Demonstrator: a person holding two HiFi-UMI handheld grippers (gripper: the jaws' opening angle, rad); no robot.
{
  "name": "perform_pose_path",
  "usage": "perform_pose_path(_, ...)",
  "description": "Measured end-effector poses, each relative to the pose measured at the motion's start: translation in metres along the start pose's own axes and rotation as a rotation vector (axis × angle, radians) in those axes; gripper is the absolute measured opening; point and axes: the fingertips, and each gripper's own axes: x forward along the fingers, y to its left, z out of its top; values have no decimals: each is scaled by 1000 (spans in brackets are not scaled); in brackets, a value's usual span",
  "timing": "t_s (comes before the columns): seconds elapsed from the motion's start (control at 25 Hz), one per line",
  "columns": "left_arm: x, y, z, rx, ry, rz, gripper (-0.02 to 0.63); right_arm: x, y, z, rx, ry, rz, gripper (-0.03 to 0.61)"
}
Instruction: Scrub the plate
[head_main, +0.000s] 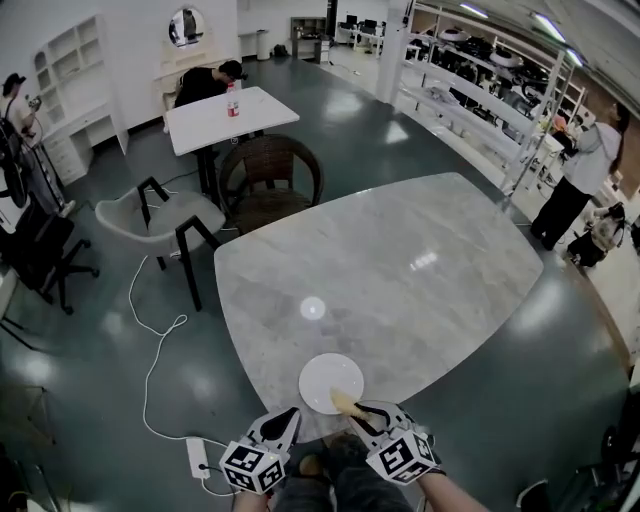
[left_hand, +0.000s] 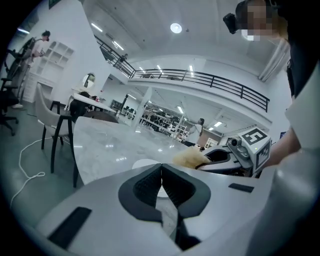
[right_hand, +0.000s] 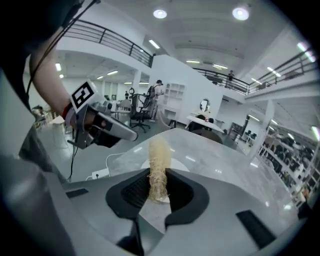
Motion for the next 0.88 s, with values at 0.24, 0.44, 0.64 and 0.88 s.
perform_pose_path(0.24,13,10,-18,-9,90,47,11,36,0,-7,-206,76,110,84)
perform_pose_path(0.44,24,20,-25,-20,117,68,11,60,-5,-20,-419,146,140,84)
perform_pose_path(0.64,28,27,-26,-20,136,83,11,71,0,-25,-487,154,198,86)
perform_pose_path(0.88,30,35,-25,-36,138,92,11,70,9,-10,-394,94,285,175)
